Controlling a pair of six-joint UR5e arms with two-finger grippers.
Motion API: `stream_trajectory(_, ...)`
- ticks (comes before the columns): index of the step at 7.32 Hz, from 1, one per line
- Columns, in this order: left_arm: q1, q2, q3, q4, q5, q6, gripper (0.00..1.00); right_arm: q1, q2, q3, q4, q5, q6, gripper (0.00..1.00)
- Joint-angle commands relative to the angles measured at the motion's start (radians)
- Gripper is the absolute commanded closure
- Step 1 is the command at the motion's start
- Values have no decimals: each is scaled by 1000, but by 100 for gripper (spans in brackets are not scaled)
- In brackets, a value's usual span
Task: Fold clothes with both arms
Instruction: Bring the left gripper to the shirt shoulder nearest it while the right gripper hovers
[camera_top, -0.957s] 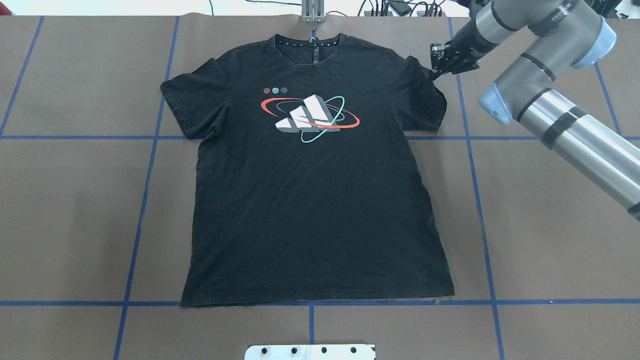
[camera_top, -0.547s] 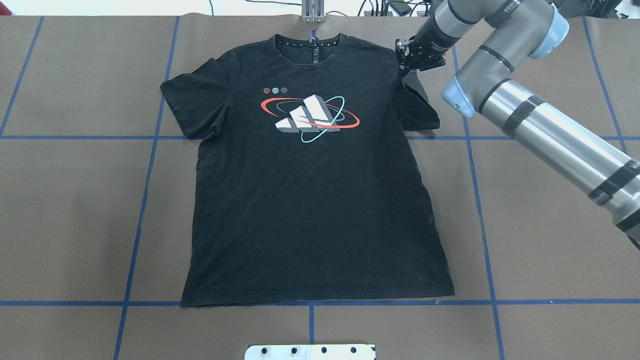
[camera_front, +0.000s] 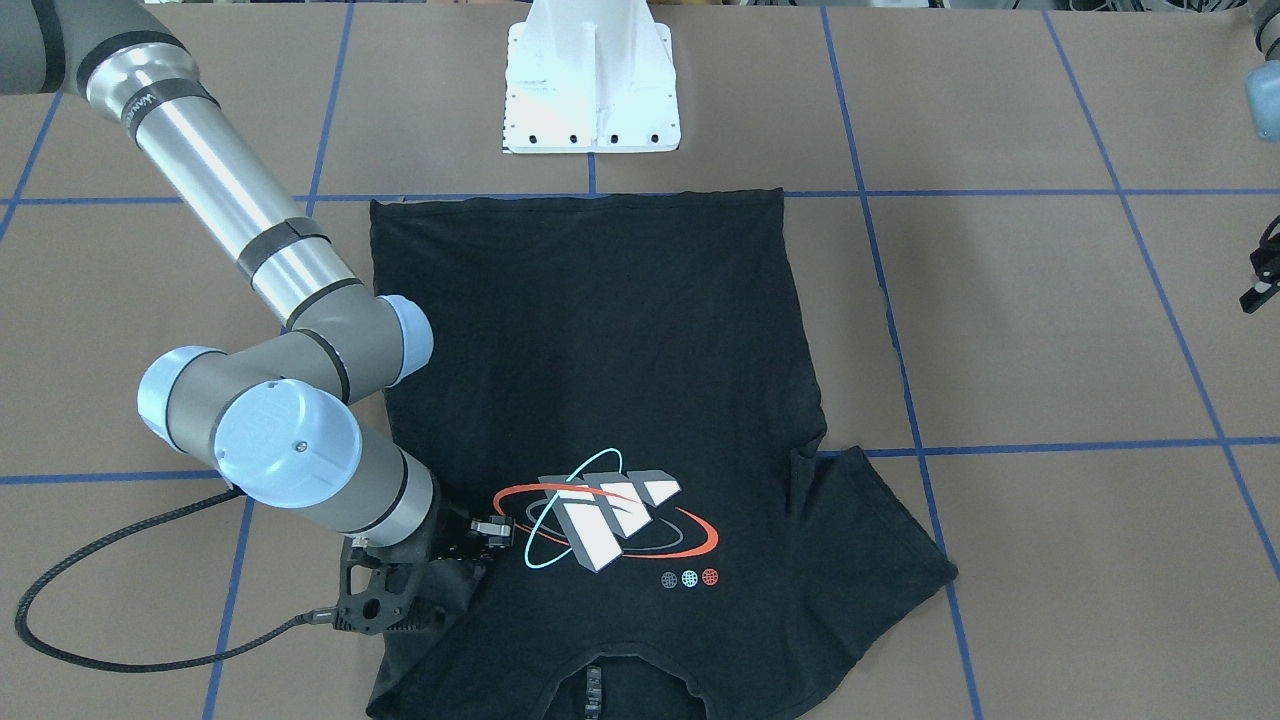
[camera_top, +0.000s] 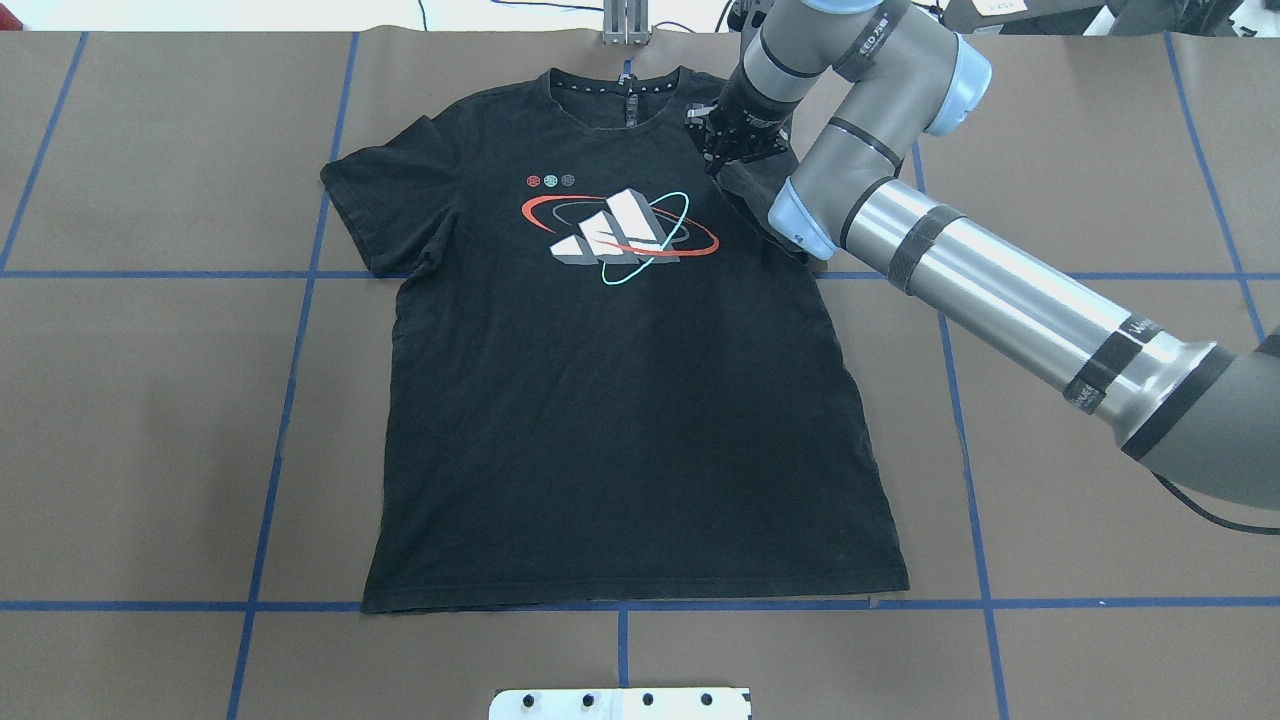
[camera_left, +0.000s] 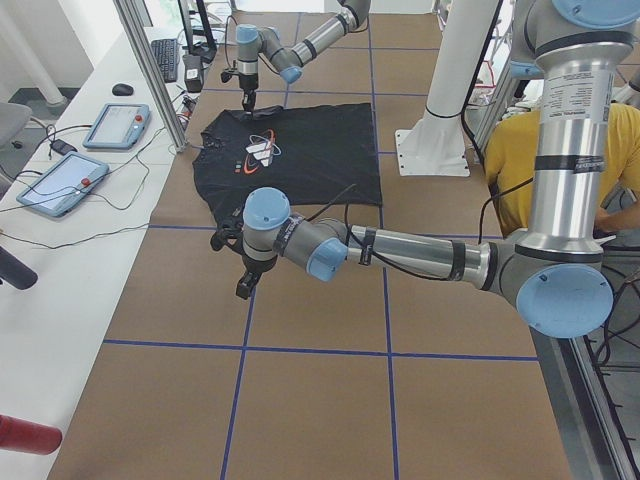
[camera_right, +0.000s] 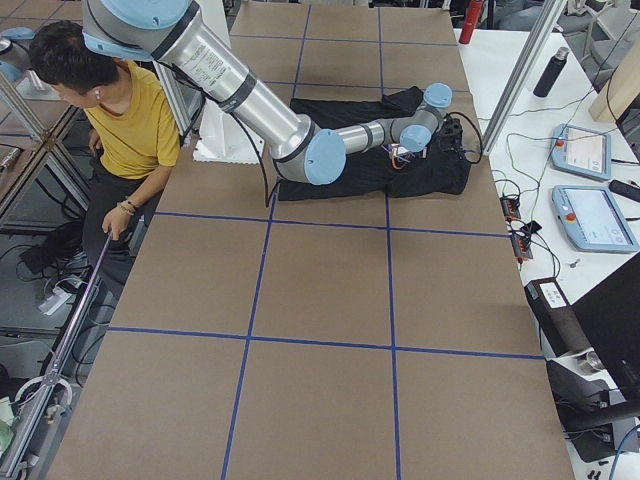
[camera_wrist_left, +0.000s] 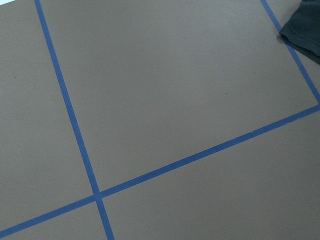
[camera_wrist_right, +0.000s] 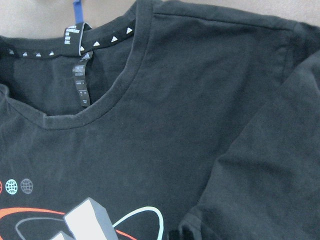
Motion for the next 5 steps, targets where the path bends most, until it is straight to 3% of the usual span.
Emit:
stream_trajectory(1,2,-11,4,-4,-1,3,0,-28,17,-14,1,-53,3,100)
stream_trajectory(2,3,-37,31,-26,-3,5,0,-28,20,-21,1,-54,6,100)
stream_trajectory(4,5,-109,235,-267,-6,-7,0,-43,56,-67,1,-108,8,1)
stream_trajectory(5,23,-211,307,-312,-6,-169,0,-46,57,-69,1,-124,6,0)
